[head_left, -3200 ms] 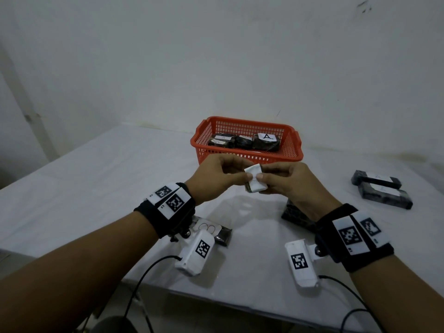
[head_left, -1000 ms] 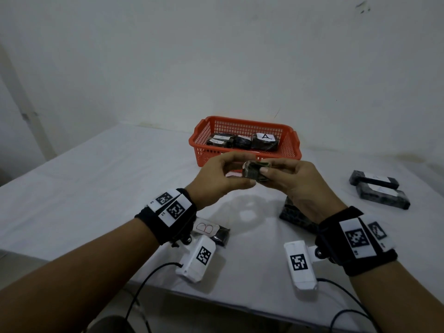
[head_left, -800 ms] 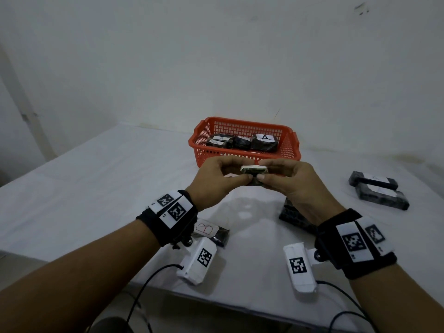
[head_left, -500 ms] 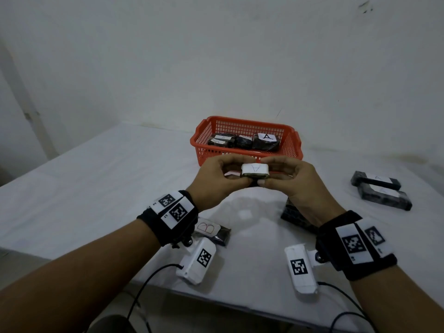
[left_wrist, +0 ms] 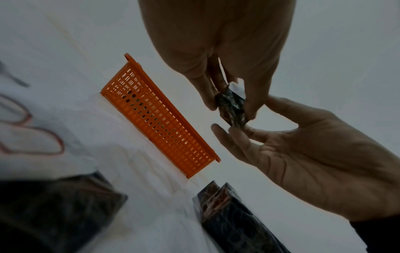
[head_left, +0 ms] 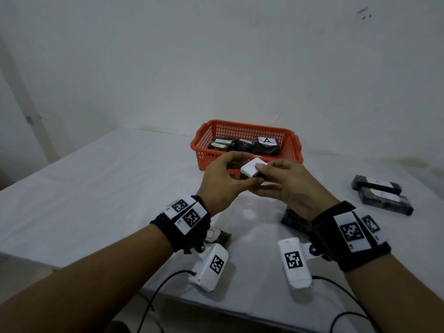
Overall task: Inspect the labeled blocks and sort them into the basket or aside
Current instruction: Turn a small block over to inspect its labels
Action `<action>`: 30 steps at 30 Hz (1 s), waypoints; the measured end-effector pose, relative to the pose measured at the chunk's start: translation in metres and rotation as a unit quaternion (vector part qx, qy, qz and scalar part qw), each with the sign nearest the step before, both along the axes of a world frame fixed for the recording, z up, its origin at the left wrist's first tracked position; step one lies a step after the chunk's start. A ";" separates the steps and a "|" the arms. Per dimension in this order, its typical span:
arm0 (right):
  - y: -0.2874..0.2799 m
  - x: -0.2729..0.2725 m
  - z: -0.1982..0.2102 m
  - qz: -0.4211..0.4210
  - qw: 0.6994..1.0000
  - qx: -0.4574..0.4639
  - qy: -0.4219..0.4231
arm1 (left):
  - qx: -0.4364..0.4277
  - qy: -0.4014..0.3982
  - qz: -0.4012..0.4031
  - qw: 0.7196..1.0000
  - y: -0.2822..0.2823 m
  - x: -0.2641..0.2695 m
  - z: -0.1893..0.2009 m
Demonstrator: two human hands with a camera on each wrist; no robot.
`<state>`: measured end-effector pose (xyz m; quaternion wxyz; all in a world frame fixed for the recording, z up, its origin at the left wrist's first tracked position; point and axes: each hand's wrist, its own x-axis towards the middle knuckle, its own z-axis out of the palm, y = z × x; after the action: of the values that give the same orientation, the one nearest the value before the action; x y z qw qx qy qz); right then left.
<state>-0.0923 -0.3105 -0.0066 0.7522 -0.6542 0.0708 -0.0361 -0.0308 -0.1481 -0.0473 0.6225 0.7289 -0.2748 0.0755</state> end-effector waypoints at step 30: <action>0.017 0.132 0.045 0.089 0.935 -0.343 0.012 | 0.096 0.048 0.063 0.992 0.027 0.094 0.035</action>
<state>0.0397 -0.2934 0.0387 0.4815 -0.8763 0.0043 0.0167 0.0635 -0.1208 -0.0120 0.5561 0.8039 -0.2044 0.0525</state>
